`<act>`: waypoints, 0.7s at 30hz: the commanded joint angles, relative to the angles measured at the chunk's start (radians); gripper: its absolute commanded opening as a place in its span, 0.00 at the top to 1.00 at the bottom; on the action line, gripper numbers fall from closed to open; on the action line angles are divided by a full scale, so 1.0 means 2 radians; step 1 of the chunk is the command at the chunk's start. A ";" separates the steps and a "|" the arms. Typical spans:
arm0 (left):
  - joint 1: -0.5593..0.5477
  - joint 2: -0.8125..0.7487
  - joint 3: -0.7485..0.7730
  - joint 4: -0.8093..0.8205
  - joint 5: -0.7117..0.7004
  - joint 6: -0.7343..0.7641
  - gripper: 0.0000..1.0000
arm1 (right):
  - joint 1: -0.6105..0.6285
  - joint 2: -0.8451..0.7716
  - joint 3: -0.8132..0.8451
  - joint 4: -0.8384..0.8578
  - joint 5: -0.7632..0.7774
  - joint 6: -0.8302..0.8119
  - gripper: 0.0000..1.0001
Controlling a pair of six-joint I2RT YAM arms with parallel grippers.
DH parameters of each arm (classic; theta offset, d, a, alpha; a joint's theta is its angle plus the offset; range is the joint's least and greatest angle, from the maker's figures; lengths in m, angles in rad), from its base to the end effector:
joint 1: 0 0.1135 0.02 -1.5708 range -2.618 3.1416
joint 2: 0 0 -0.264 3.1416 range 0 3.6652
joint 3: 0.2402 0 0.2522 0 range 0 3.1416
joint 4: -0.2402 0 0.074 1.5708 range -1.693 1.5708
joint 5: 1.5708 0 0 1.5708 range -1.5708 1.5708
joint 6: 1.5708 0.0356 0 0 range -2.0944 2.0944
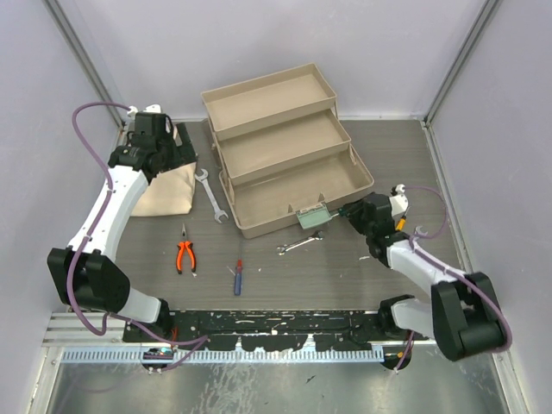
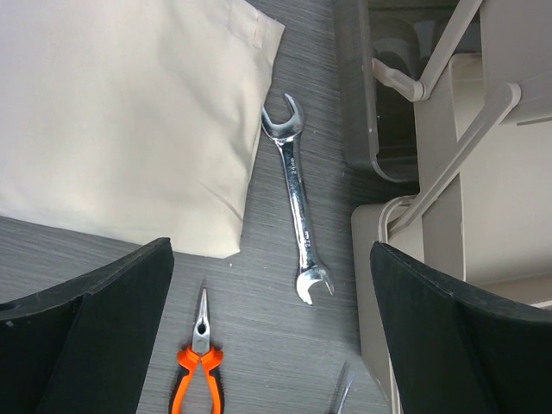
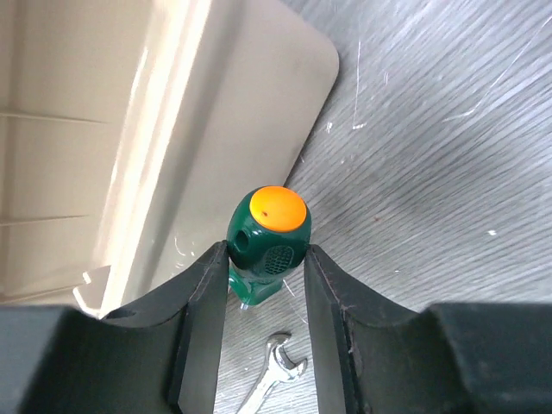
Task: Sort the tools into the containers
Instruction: Pick up the screwdriver from the center of the board.
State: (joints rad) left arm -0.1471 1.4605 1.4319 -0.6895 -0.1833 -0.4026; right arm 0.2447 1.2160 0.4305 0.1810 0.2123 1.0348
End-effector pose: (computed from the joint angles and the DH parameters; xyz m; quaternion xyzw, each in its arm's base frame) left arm 0.3171 -0.0404 0.3571 -0.1530 0.8945 -0.0316 0.4190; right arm 0.2283 0.0493 0.1684 0.3843 0.7938 0.2005 0.4266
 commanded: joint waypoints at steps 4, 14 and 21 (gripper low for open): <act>0.005 -0.001 0.005 0.013 0.005 0.000 0.02 | 0.001 -0.108 0.026 -0.087 0.090 -0.078 0.80; 0.005 -0.008 0.002 0.016 0.007 0.006 0.02 | 0.001 -0.152 0.106 -0.138 0.098 -0.153 0.80; 0.005 -0.008 0.001 0.017 0.014 0.007 0.02 | 0.001 -0.104 0.189 -0.124 0.051 -0.175 0.79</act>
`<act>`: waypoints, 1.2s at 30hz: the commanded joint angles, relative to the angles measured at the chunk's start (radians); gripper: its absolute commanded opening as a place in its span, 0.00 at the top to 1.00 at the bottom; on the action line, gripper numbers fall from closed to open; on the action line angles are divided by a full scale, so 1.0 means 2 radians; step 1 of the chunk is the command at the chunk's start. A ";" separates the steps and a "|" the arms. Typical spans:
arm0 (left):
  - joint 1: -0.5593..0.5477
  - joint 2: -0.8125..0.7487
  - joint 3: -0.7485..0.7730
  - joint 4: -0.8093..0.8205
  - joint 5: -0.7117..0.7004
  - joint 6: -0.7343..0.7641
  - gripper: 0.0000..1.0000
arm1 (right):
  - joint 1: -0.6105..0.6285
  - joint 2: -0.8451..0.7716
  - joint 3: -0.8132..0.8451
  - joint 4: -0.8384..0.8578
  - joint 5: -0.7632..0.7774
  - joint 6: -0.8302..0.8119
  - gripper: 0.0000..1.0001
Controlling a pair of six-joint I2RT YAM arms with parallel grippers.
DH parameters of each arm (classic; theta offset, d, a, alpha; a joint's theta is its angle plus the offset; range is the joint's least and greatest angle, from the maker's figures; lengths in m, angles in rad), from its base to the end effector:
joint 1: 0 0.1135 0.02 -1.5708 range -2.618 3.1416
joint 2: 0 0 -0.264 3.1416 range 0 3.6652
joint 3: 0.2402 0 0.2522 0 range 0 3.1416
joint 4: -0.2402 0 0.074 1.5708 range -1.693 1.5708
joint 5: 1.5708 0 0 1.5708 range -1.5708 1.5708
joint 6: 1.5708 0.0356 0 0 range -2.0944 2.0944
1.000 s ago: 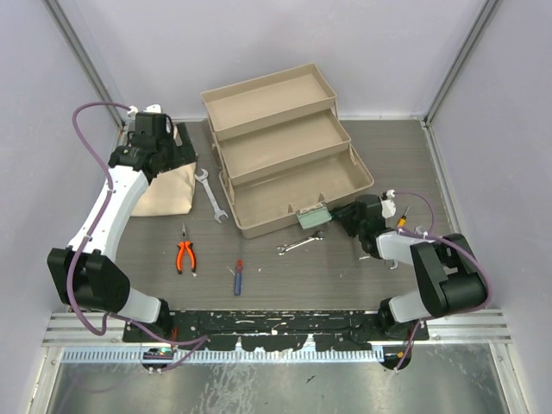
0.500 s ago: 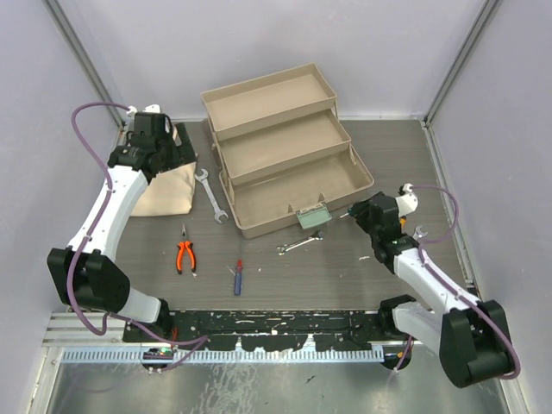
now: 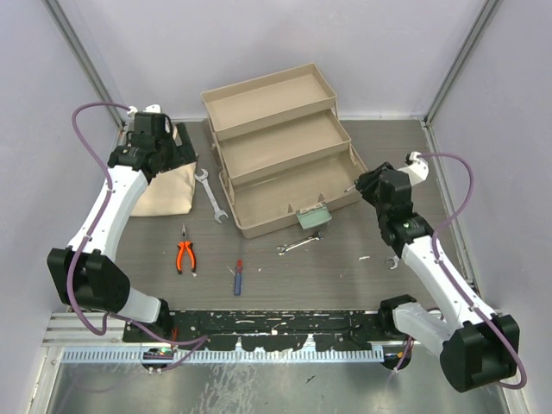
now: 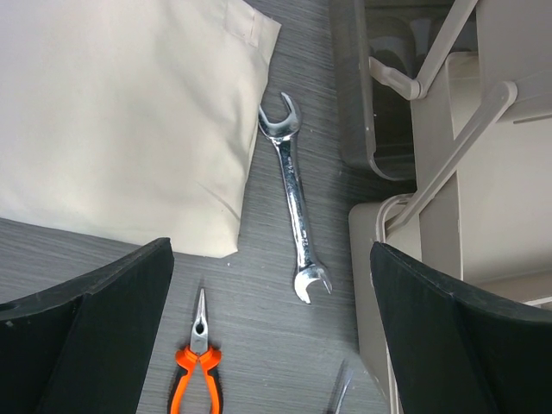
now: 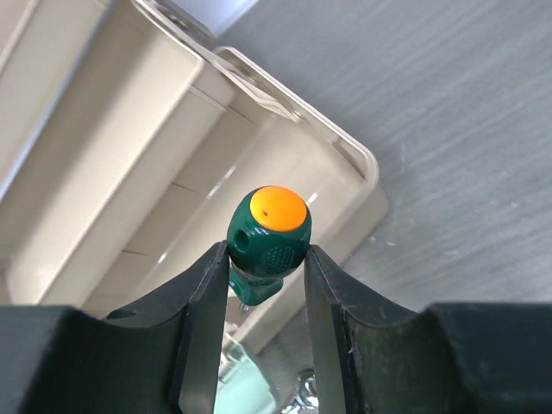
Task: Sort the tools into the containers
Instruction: Pick up the screwdriver from the center of the board, then place the screwdriver in the storage box.
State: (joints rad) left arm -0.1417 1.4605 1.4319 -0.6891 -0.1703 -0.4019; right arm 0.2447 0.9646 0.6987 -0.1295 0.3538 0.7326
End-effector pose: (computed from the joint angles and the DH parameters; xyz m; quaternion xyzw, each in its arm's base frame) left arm 0.3173 -0.0392 0.3571 -0.1526 0.8949 -0.0361 0.4179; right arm 0.2172 0.0415 0.2826 0.2926 0.7714 0.1269 0.5507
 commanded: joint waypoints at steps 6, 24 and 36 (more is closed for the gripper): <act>0.003 -0.011 -0.001 0.017 0.008 0.006 0.02 | 0.001 0.121 0.164 0.066 -0.055 -0.028 0.78; 0.003 -0.016 -0.003 0.021 0.015 0.006 0.02 | 0.002 0.416 0.488 0.109 -0.156 0.021 0.77; 0.003 -0.011 -0.003 0.021 0.014 0.007 0.01 | 0.002 0.554 0.663 0.085 -0.181 0.054 0.77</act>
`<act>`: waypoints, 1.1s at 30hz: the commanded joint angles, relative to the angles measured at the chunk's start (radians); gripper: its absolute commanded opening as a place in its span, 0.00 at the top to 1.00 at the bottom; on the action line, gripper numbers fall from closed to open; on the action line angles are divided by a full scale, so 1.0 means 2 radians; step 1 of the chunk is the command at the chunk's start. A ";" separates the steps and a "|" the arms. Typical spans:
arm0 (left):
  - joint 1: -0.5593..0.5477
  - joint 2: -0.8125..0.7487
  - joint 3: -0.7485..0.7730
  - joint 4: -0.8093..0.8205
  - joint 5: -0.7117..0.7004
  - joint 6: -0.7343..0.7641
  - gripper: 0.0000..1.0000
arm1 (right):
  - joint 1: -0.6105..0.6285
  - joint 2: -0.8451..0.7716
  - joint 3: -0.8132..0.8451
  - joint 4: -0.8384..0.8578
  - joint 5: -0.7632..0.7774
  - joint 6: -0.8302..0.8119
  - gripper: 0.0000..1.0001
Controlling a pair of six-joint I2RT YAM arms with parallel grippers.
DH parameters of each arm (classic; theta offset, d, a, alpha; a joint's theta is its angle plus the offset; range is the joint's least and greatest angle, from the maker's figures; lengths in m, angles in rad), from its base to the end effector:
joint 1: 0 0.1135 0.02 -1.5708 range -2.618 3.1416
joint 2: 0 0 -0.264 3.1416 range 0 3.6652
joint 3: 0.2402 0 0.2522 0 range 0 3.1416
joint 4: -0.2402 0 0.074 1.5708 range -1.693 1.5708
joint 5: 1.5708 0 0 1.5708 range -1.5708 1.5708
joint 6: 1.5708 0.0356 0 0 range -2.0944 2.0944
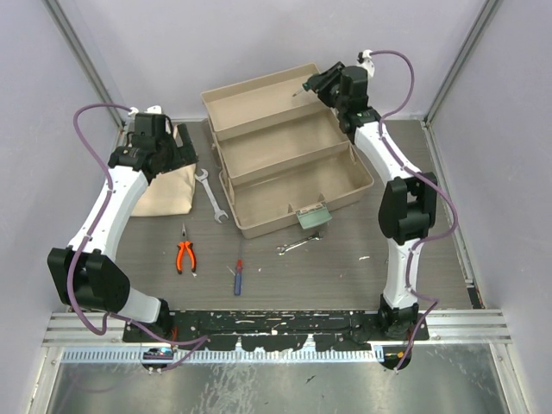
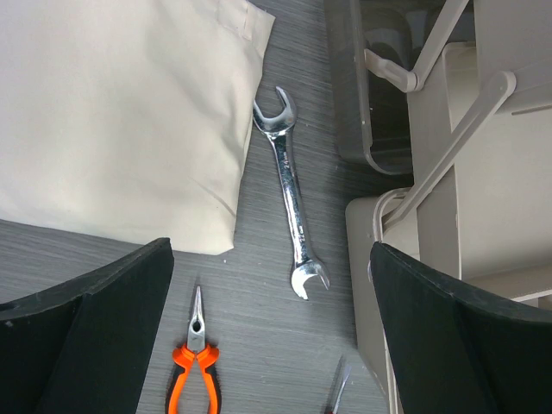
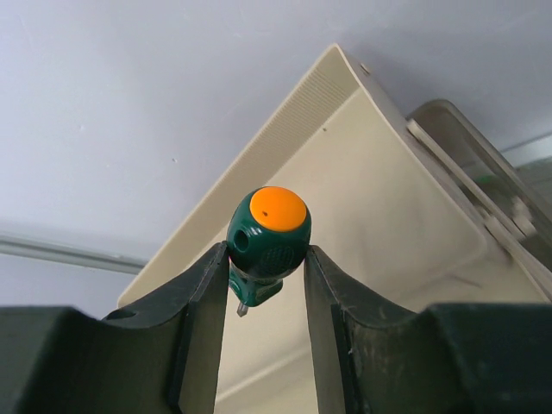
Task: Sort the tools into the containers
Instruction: Place the screwdriver in the storage box.
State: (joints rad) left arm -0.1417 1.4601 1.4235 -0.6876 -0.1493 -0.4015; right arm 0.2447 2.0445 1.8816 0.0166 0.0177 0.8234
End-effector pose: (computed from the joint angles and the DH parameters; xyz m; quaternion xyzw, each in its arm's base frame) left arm 0.3172 -0.0399 0.3545 -0.1481 0.8976 -0.0444 0.4129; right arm 0.4856 0.1206 0.3519 0.2215 0.7237 0.3269 0.5659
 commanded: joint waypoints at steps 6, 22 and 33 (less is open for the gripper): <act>0.003 -0.005 0.006 0.014 0.004 0.006 0.01 | 0.002 0.035 0.089 -0.009 -0.011 -0.021 0.69; 0.005 -0.004 0.006 0.013 0.001 0.007 0.02 | 0.001 0.033 0.108 -0.034 -0.010 -0.051 0.43; 0.006 -0.012 0.006 0.012 -0.004 0.009 0.02 | -0.001 -0.123 -0.028 -0.097 0.043 -0.154 0.38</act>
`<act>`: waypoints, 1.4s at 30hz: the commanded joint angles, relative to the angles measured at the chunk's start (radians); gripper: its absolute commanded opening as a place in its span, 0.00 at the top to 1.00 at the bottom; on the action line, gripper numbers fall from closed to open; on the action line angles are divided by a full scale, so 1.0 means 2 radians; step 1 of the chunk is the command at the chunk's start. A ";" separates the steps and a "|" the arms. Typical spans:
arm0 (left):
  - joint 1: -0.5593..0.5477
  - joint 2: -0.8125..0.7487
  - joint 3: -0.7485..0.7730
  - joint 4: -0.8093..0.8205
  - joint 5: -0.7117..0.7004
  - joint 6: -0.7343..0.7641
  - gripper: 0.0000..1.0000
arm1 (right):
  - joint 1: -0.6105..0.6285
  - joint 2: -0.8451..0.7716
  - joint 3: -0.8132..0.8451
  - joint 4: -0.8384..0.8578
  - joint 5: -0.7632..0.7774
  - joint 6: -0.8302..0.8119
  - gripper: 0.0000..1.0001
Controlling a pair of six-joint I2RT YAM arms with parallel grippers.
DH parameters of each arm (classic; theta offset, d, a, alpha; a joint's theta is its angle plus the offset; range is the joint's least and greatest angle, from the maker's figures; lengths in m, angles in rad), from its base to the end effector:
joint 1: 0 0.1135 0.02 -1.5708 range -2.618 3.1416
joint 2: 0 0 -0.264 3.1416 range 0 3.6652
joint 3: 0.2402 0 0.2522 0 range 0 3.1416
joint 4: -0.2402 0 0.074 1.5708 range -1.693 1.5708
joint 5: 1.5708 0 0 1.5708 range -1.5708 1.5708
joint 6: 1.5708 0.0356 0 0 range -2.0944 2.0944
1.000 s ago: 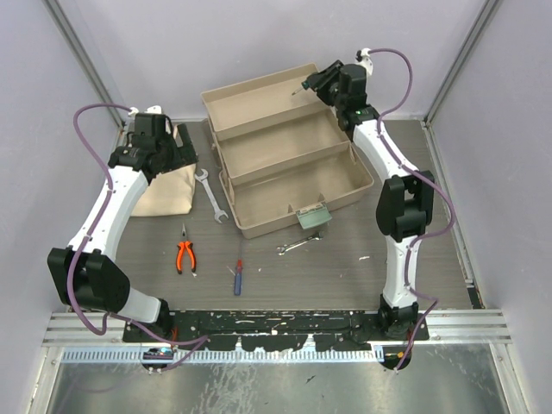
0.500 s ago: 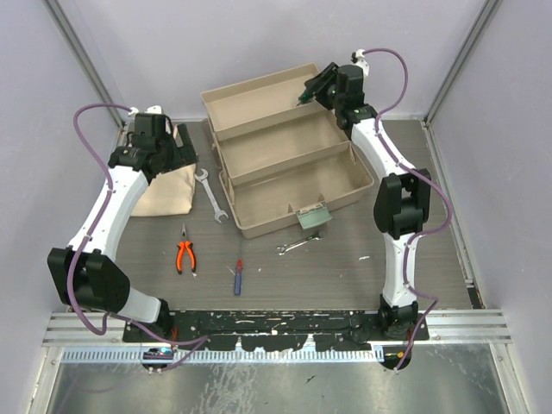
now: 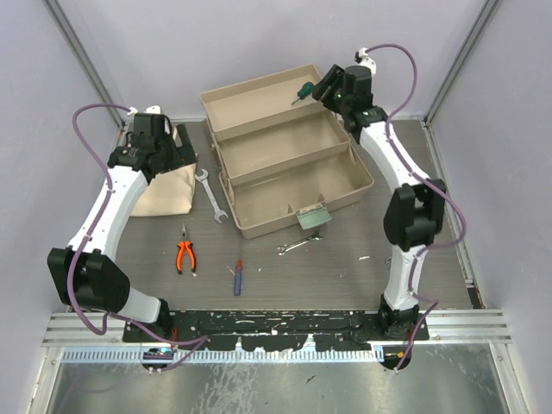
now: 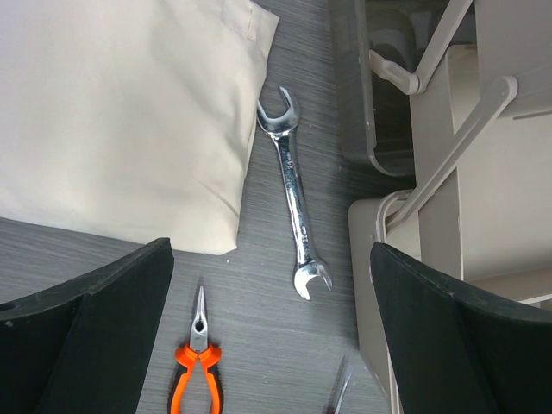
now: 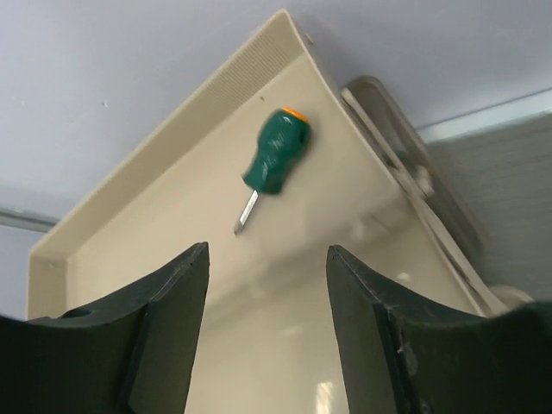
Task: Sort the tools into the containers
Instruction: Place the screwdriver in the storage box, then pick up the screwdriver from the center of the board.
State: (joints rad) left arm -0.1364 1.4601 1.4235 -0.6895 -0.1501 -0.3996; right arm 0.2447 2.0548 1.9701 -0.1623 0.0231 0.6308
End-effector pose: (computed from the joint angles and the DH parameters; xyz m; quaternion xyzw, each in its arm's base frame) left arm 0.3172 -0.0382 0.3544 -0.1498 0.8977 -0.0423 0.4123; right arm 0.4836 0.1199 0.3594 0.1583 0.7728 0.2523 0.5605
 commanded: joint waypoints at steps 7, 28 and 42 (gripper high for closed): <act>0.003 -0.016 0.013 0.007 0.001 0.006 0.01 | -0.017 -0.317 -0.299 -0.044 0.138 -0.055 0.29; 0.003 -0.009 0.012 0.007 0.004 0.000 0.00 | -0.164 -0.439 -0.606 -0.138 0.208 -0.001 0.17; 0.004 -0.010 0.012 0.007 0.008 0.000 0.00 | -0.192 -0.378 -0.620 -0.109 0.161 -0.035 0.34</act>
State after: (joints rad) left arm -0.1360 1.4574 1.4235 -0.6930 -0.1421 -0.4026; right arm -0.1329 1.2835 0.7357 -0.4297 0.3470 0.5911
